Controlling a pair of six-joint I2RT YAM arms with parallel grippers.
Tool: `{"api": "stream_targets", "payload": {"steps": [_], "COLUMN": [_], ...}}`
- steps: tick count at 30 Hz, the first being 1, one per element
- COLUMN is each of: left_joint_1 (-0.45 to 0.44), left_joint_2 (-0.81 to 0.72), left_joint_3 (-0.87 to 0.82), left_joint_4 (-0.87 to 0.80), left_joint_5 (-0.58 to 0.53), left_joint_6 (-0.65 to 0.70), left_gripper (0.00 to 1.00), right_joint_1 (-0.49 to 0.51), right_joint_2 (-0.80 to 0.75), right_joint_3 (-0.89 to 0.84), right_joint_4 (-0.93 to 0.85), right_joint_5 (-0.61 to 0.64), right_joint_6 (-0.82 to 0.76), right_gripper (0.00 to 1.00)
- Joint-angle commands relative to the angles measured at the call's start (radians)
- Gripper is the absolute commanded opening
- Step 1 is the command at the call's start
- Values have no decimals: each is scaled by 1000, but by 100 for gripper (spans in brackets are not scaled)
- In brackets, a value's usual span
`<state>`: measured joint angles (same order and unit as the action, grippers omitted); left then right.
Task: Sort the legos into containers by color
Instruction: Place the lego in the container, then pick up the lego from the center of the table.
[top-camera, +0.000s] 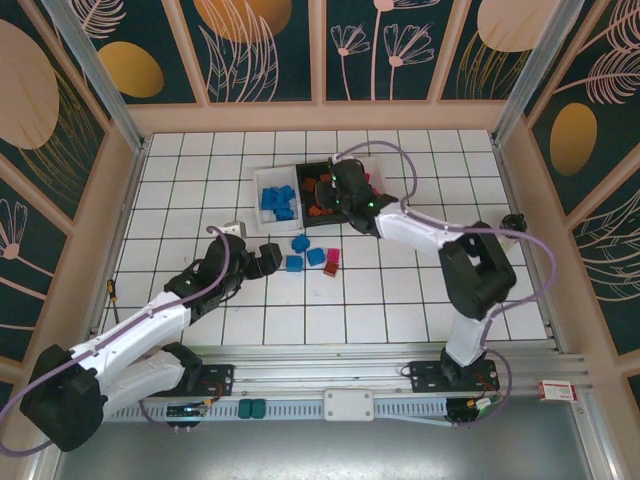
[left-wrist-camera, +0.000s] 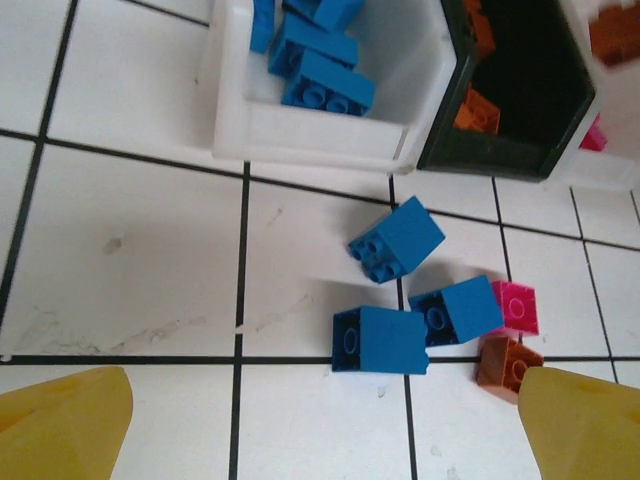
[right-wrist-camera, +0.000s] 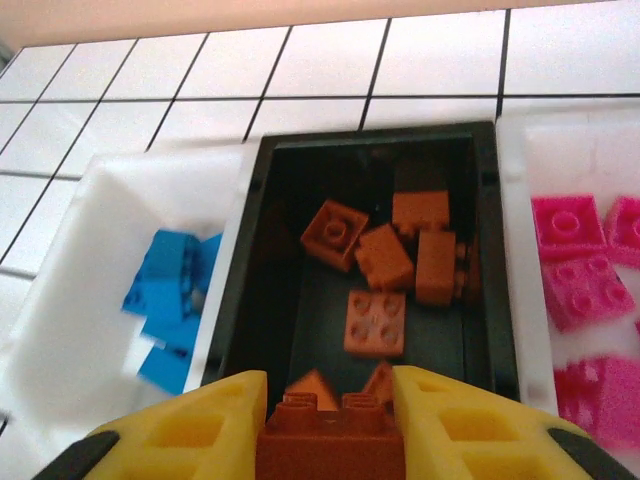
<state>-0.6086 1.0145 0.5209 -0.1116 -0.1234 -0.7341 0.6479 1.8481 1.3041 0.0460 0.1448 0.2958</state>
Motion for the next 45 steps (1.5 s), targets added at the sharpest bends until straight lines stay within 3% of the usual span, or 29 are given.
{"api": "stream_targets", "payload": {"steps": [1, 3, 6, 14, 21, 32, 40, 45], "left_joint_1": [-12, -37, -97, -184, -199, -200, -198, -181], "left_joint_2": [35, 67, 125, 313, 467, 637, 569, 407], "left_joint_3": [-26, -27, -16, 67, 144, 236, 179, 173], "left_joint_4": [45, 53, 52, 90, 148, 162, 158, 126], "left_joint_5": [61, 53, -3, -84, -136, -186, -225, -259], "left_joint_6": [12, 12, 13, 53, 100, 133, 108, 114], "left_gripper": [99, 98, 95, 89, 87, 68, 35, 33], "right_joint_1": [-33, -42, -38, -4, 17, 24, 24, 26], "right_joint_2": [103, 141, 128, -53, -189, -323, -380, -425], "right_joint_3": [117, 176, 187, -31, -208, -324, -375, -429], "right_joint_4": [-48, -64, -57, 27, 76, 94, 101, 111], "right_joint_5": [-34, -58, -80, -71, -67, -42, -34, -39], "right_joint_6": [-5, -6, -10, -1, 31, 48, 58, 74], "right_gripper": [49, 59, 64, 65, 65, 65, 65, 65]}}
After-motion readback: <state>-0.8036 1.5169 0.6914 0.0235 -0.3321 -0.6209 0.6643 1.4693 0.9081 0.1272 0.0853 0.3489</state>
